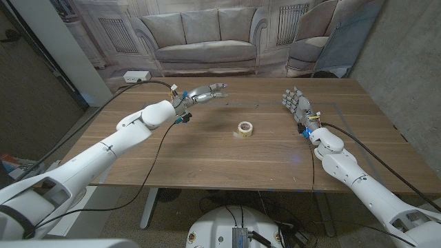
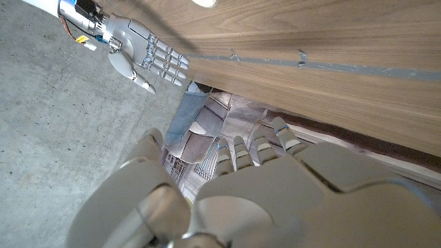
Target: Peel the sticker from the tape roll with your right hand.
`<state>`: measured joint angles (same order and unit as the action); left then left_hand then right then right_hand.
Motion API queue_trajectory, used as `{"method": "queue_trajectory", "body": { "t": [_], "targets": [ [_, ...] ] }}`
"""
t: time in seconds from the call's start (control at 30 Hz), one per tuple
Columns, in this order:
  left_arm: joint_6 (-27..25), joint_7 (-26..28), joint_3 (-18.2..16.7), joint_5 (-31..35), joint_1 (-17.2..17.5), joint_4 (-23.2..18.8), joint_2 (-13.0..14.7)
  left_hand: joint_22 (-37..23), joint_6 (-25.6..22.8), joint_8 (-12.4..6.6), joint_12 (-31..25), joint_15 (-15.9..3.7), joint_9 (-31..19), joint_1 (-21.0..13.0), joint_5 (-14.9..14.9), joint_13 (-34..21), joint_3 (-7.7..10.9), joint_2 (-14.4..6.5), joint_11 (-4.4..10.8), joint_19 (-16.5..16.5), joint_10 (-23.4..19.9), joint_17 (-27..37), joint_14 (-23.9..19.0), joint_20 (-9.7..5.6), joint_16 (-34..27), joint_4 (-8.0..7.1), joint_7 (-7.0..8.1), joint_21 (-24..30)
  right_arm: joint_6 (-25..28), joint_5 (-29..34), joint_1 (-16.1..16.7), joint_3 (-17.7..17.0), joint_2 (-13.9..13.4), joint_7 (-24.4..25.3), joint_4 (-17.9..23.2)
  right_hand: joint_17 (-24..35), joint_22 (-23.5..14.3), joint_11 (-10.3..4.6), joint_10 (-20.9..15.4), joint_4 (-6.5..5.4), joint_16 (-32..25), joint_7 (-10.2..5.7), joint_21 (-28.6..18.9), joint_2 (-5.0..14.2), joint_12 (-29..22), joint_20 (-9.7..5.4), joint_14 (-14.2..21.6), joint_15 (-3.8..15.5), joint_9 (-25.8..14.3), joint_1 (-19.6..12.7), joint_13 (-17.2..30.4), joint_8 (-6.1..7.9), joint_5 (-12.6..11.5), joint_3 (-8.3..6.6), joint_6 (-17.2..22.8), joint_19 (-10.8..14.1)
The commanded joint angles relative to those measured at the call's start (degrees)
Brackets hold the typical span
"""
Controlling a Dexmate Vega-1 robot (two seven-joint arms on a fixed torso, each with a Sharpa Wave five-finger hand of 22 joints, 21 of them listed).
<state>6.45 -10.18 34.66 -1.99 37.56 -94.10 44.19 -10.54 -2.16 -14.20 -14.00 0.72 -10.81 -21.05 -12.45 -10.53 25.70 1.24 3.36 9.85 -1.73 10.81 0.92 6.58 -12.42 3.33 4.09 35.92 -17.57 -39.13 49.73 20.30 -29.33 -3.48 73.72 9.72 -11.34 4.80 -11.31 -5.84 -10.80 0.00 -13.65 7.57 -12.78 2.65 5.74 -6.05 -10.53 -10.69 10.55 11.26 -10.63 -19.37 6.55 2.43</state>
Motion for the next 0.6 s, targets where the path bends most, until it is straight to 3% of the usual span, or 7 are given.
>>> {"method": "queue_trajectory", "body": {
  "t": [0.03, 0.2, 0.5, 0.6],
  "targets": [
    [-1.42, -3.83, 2.15, 4.49, -2.31, -2.6, 0.9, -0.28, -0.71, -0.25, -0.1, 0.12, -0.11, -0.81, 0.21, -0.27, 0.15, -0.24, 0.12, 1.44, -0.87, 0.18, -0.54, 0.5, -0.16, 0.47, 0.14, -0.04, -0.07, -0.19, -0.22, 0.09, 0.22, -0.27, -0.46, 0.26, -0.16, 0.0, -0.57, 0.23, 0.04, -0.02, -0.14, -0.2, -0.32, -0.06, 0.38, -0.03, -0.18, -0.27, 0.08, 0.17, 0.23, -0.28, 0.69, 0.03],
    [-1.13, -5.19, 2.6, 5.12, -2.98, -2.75, 0.64, -0.29, -1.52, -0.38, -0.17, 0.12, -0.1, -1.17, 0.17, -0.27, 0.2, -0.33, -0.29, 1.24, -1.52, 0.16, -0.6, 0.44, -0.1, 0.62, 0.13, -0.1, -0.28, -0.28, -0.23, 0.06, 0.41, -0.32, -0.77, 0.29, -0.17, -0.1, -0.71, 0.17, 0.08, -0.08, -0.12, -0.15, -0.33, -0.04, 0.42, -0.06, -0.18, -0.2, 0.09, 0.15, 0.24, -0.31, 0.75, 0.05],
    [-0.76, -7.24, 4.43, 11.31, -4.62, -5.74, 1.51, -0.32, -6.79, -1.55, -1.02, 0.16, -0.09, -2.39, 0.13, -0.31, 0.24, -0.61, 0.61, 0.54, -6.1, 0.14, -1.12, 0.23, -0.04, 1.13, -0.16, -0.47, -0.28, -0.4, 0.01, -0.06, 0.42, -0.15, -0.71, 0.29, -0.19, 0.0, -0.84, 0.19, 0.1, 0.06, -0.11, -0.13, -0.32, -0.04, 0.54, -0.07, -0.19, -0.22, 0.09, 0.18, 0.23, -0.36, 0.98, 0.08],
    [-0.96, -8.48, 4.87, 12.77, -5.17, -6.57, 1.67, -0.32, -6.06, -1.08, -0.73, 0.0, -0.09, -2.69, 0.11, -0.32, 0.27, -0.63, 0.49, 0.39, -5.86, 0.12, -1.42, 0.24, -0.09, 1.29, 0.1, -0.54, -0.18, -0.44, 0.04, -0.06, 0.39, -0.17, -0.74, 0.29, -0.19, 0.09, -0.96, 0.18, 0.12, 0.02, -0.09, -0.13, -0.35, -0.03, 0.53, -0.12, -0.19, -0.21, 0.09, 0.17, 0.24, -0.37, 1.0, 0.06]
  ]
}}
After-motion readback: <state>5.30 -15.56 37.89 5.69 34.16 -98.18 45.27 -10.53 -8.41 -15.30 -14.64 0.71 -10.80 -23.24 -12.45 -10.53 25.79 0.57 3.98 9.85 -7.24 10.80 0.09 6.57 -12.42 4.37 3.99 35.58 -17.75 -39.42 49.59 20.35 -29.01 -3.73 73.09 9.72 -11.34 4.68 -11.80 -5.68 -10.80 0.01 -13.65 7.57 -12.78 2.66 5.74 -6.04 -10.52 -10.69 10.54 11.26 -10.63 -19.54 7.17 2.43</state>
